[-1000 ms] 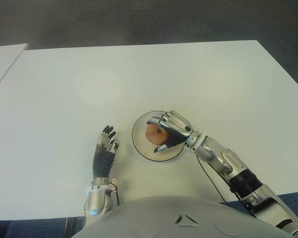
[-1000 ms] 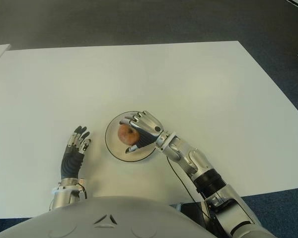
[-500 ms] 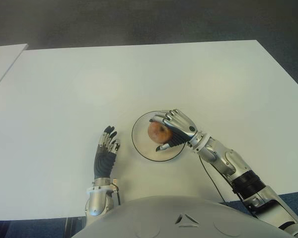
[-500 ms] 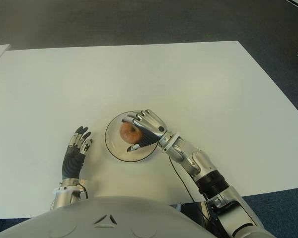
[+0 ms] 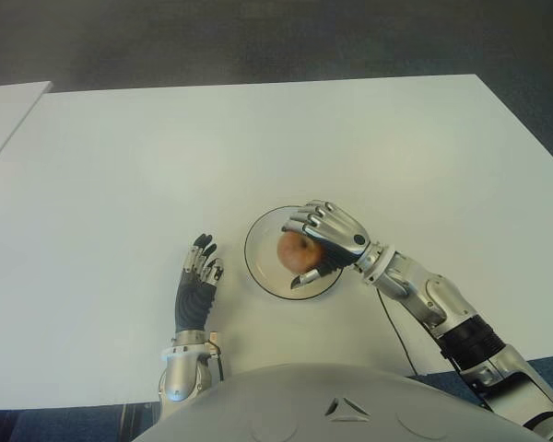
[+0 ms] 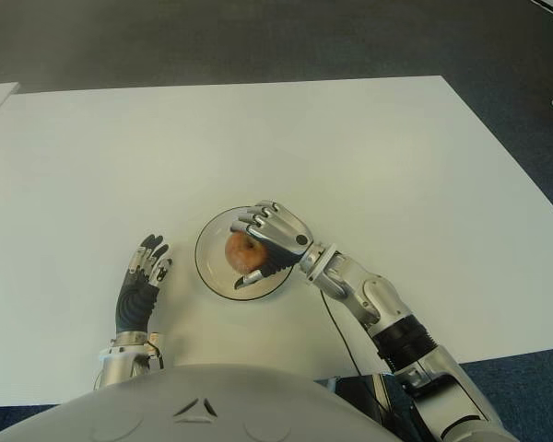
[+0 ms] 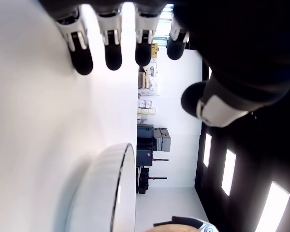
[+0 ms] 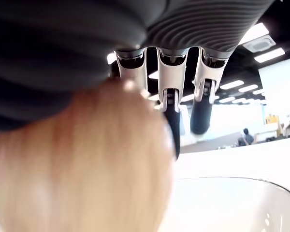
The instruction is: Put the apples into the plate.
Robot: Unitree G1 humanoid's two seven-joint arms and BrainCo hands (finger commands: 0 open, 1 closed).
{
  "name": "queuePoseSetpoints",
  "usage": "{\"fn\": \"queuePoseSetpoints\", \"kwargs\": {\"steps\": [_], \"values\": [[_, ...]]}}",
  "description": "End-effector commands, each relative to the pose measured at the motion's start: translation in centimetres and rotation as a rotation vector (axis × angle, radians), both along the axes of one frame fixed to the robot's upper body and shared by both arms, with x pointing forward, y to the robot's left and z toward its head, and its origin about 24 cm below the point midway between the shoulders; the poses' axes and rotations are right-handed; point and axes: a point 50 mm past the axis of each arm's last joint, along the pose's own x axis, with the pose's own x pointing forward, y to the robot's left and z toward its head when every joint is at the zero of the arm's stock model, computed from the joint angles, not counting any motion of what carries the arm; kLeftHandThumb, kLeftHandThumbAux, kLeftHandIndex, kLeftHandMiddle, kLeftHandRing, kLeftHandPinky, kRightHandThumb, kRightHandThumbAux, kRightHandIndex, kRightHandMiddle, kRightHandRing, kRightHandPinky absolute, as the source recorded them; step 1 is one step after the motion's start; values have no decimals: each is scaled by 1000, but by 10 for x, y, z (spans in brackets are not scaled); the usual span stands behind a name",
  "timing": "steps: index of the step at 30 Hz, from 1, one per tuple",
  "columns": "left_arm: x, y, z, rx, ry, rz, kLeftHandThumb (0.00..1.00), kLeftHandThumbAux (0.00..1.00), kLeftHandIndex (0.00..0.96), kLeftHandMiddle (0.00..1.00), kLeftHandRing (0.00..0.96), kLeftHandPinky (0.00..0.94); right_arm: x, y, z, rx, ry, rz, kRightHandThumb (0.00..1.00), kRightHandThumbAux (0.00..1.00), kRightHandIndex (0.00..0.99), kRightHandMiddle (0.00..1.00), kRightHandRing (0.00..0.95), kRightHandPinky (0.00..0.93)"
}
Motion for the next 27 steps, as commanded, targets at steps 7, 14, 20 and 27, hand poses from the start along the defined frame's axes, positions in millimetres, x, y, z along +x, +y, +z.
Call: {"fn": "queuePoseSetpoints", "kwargs": {"steps": [7,14,20,27], "values": [[-3,-1,-6,15,39,3,142,558,72,84,98,126,0,-2,3,-14,44,-8,131,204,0,0,0,0],[-3,-1,-6,17,39,2,140,559,70,84,98,130,0,-3,5,-19,57,-17,117,198,0,0,0,0],[-3,-1,-6,12,42,9,148,564,73,88,106,145,0,-4,6,-36,48,-33,109,209,0,0,0,0],[-3,0,-6,10,43,8,151,565,73,84,104,147,0,-6,7,-39,63,-64,104,222,0,0,0,0]]}}
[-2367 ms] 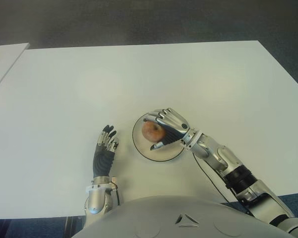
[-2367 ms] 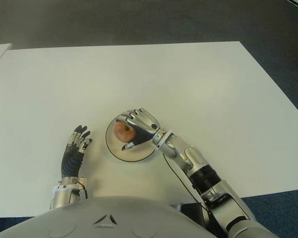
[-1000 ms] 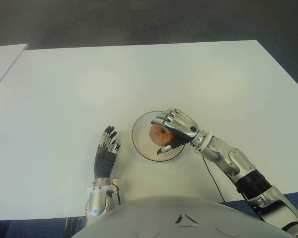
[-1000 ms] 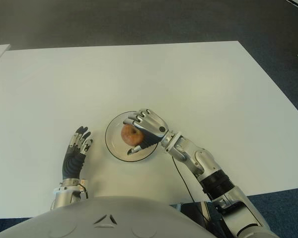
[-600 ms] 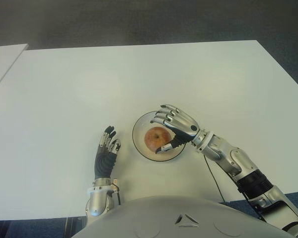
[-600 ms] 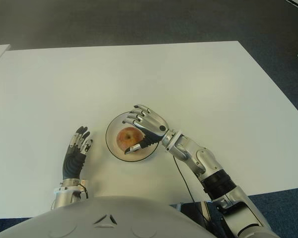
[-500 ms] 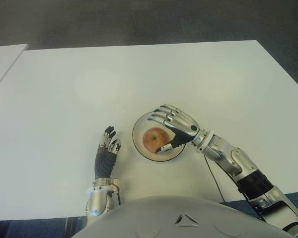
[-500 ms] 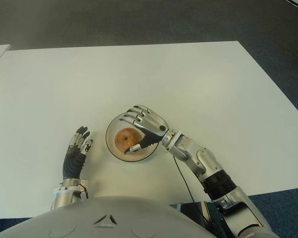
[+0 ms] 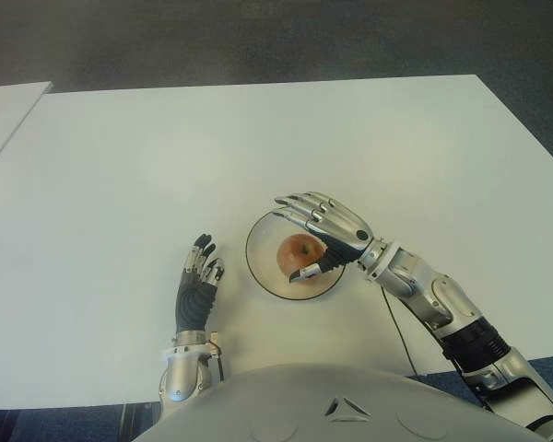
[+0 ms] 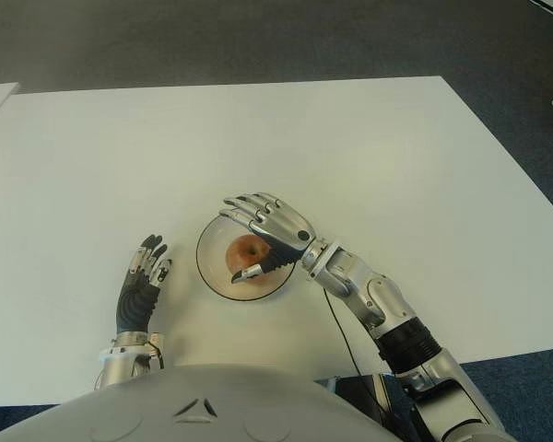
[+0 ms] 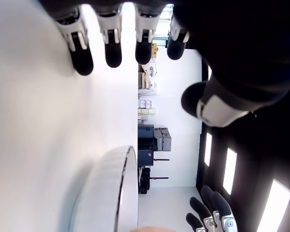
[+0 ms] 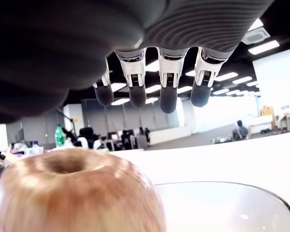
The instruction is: Put the apples into the plate.
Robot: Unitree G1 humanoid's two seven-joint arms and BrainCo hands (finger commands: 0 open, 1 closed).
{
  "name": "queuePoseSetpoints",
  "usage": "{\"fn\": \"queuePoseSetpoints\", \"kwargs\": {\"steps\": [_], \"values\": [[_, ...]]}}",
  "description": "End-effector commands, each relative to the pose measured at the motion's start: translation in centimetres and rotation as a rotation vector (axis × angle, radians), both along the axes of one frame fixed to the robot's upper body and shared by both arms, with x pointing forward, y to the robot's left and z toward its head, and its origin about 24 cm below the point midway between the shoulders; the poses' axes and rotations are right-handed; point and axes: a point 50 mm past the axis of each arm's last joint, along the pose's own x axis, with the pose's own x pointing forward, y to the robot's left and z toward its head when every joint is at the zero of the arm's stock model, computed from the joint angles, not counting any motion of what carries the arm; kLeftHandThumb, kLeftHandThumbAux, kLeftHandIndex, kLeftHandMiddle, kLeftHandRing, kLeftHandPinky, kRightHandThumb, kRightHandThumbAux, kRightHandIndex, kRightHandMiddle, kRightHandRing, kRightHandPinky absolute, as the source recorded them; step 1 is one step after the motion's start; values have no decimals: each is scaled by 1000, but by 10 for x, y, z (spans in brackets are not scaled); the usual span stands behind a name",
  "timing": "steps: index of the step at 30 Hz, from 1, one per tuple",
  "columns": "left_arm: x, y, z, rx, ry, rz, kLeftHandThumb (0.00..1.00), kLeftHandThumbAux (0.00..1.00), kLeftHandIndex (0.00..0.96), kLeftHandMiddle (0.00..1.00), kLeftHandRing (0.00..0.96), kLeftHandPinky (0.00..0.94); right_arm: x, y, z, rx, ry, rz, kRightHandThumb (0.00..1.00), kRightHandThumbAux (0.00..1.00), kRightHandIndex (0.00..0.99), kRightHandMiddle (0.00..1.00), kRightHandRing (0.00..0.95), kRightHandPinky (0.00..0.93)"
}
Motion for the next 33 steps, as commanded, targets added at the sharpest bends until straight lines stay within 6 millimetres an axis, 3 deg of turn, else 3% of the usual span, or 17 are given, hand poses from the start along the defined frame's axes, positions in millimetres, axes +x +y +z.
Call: {"fn": "queuePoseSetpoints", "kwargs": {"steps": [1,7,13,19,28,33], "values": [[-4,0,-6,-1,41,9,151,565,72,84,104,147,-1,-4,-2,-6,35,-45,104,224,0,0,0,0],[-4,1,-6,5,44,12,148,570,72,85,103,139,1,-14,-3,174,158,-154,141,279,0,0,0,0],[-5,1,-6,6,43,14,143,568,72,85,99,129,-3,-44,0,483,363,-287,179,348,33,22,6,54],[-6,3,-5,7,39,11,140,554,73,88,100,130,-7,-63,-7,633,498,-367,195,378,71,51,31,65],[-6,6,-5,-2,44,9,153,555,79,96,112,145,-9,-102,-40,989,798,-565,168,536,68,43,21,31],[-6,8,-6,-2,51,12,154,551,81,96,110,143,-12,-109,-47,1145,835,-607,135,534,85,51,21,49]]}}
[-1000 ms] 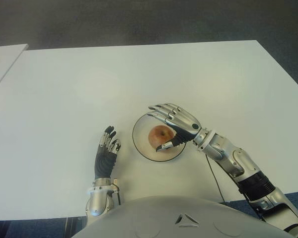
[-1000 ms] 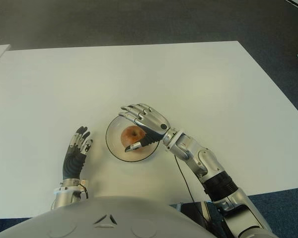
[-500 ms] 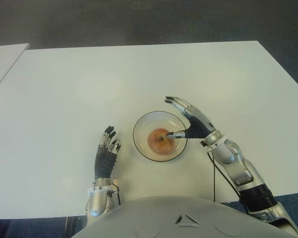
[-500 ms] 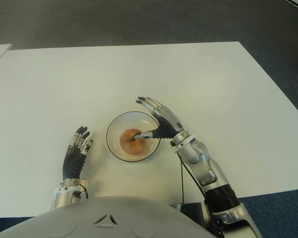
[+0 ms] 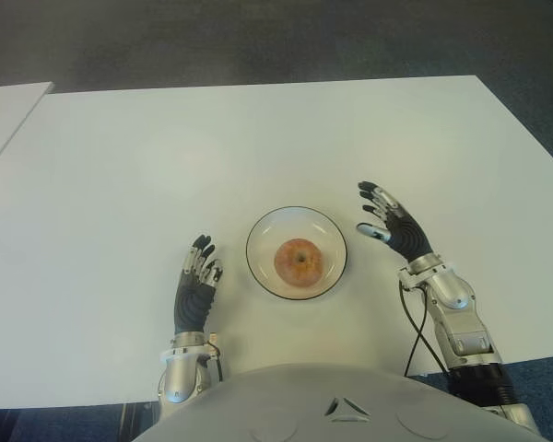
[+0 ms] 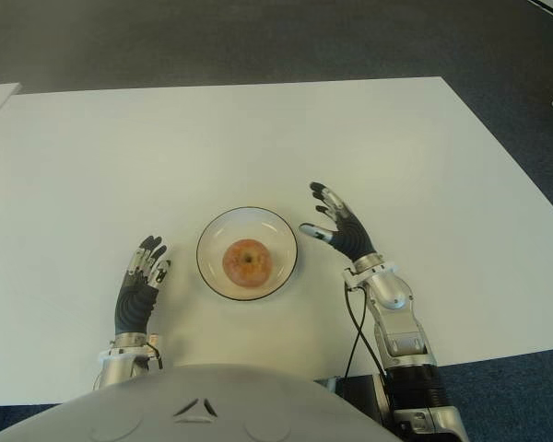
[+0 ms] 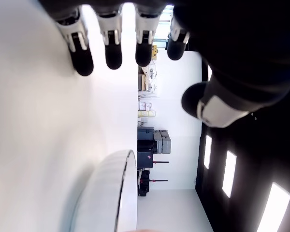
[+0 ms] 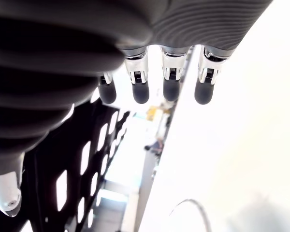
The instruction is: Put the apples into the plate.
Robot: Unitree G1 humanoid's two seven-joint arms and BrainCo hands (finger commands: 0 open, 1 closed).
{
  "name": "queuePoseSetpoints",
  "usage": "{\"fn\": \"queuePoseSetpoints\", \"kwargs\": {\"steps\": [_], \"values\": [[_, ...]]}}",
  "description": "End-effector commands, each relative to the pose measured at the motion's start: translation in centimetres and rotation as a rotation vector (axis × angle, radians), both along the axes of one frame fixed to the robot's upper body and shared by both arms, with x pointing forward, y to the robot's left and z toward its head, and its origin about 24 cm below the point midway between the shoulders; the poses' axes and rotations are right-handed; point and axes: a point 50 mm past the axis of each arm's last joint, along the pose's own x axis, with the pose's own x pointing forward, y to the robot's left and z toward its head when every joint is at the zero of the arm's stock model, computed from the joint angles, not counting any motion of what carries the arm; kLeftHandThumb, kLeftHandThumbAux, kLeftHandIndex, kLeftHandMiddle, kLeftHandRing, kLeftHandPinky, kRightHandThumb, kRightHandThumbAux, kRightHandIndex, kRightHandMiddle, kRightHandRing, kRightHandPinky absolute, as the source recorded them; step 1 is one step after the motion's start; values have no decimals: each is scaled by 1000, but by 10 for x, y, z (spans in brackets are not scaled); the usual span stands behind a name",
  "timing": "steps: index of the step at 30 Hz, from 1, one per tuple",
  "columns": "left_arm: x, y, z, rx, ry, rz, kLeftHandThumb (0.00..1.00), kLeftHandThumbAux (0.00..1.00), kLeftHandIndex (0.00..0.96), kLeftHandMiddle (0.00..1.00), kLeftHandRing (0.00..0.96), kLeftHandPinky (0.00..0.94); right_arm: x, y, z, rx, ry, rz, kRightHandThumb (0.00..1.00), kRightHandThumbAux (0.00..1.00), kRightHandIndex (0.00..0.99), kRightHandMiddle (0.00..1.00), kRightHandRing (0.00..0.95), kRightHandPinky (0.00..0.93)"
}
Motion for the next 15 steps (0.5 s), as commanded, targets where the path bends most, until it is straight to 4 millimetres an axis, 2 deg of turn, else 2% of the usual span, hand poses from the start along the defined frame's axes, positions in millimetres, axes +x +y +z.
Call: {"fn": "queuePoseSetpoints", "kwargs": {"steps": [1,7,15], "values": [[-3,3,-6,-3,49,2,153,549,82,96,110,144,-5,-6,-11,147,58,-86,130,522,98,59,27,56],[-4,6,-5,-3,56,8,148,542,89,103,120,160,-15,-12,-13,228,59,-166,126,493,145,84,37,38],[-4,13,-5,14,60,8,137,531,91,103,118,147,-36,-18,-25,199,73,-250,131,482,157,89,32,34]]}}
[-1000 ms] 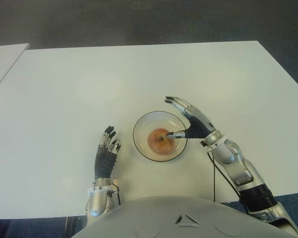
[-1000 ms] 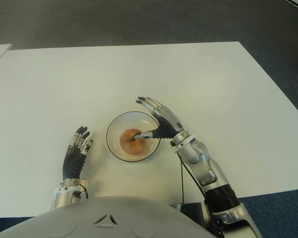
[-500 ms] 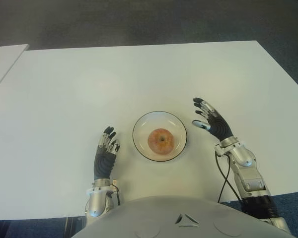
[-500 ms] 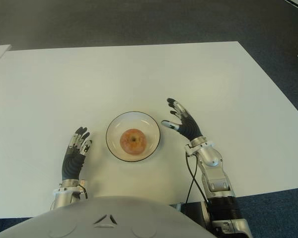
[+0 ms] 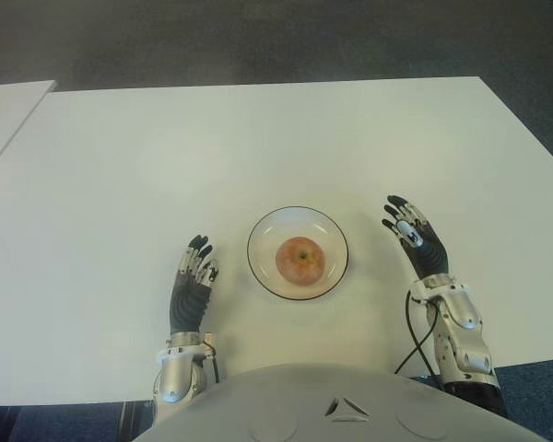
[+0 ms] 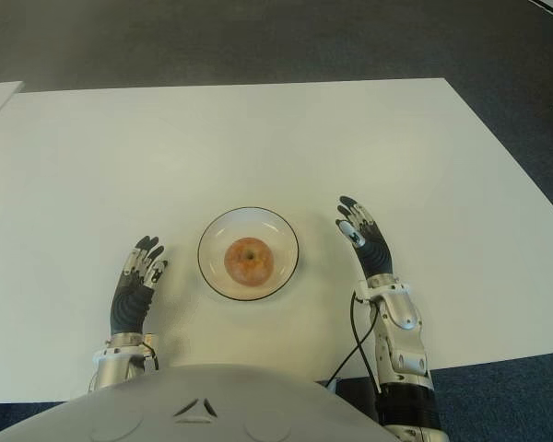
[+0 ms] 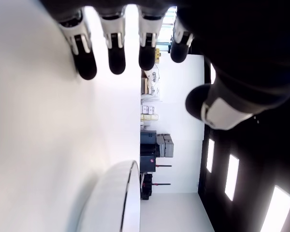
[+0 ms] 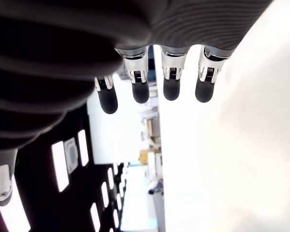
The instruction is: Put the apples into the plate.
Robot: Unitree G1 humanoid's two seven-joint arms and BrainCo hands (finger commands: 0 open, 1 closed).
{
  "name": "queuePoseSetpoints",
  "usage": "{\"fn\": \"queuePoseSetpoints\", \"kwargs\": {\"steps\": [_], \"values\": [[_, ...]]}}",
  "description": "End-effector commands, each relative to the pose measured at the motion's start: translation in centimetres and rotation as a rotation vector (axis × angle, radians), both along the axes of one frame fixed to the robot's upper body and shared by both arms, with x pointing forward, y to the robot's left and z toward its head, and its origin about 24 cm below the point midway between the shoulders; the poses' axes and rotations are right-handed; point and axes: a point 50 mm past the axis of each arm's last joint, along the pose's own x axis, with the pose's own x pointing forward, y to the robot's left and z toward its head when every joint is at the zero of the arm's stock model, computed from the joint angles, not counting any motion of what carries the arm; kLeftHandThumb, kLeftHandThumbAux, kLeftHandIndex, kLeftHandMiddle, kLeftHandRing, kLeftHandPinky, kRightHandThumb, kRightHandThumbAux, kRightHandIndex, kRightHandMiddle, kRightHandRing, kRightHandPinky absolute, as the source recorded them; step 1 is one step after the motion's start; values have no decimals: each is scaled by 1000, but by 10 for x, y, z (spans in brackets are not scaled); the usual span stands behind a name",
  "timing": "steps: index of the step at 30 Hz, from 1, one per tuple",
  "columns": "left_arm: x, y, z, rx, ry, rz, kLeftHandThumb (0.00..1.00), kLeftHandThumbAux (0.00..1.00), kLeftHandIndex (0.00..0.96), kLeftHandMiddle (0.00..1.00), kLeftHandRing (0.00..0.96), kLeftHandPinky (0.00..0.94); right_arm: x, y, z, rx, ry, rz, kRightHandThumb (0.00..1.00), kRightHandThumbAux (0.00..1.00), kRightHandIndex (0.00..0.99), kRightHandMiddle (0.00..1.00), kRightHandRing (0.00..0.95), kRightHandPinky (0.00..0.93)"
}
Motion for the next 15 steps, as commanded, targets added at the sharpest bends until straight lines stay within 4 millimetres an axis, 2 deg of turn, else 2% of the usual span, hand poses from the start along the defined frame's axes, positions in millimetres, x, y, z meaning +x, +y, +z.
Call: {"fn": "queuePoseSetpoints", "kwargs": {"steps": [1,9,15], "values": [[-3,6,-5,1,43,-6,136,530,91,102,117,147,-13,-2,-11,-14,30,-47,131,482,155,89,32,34],[-4,9,-4,7,38,-5,139,540,87,97,108,138,-28,9,-27,-26,61,-50,131,505,127,85,31,29],[-6,11,-4,13,38,-1,136,550,89,100,107,137,-33,13,-36,-32,89,-36,136,517,147,95,40,45]]}}
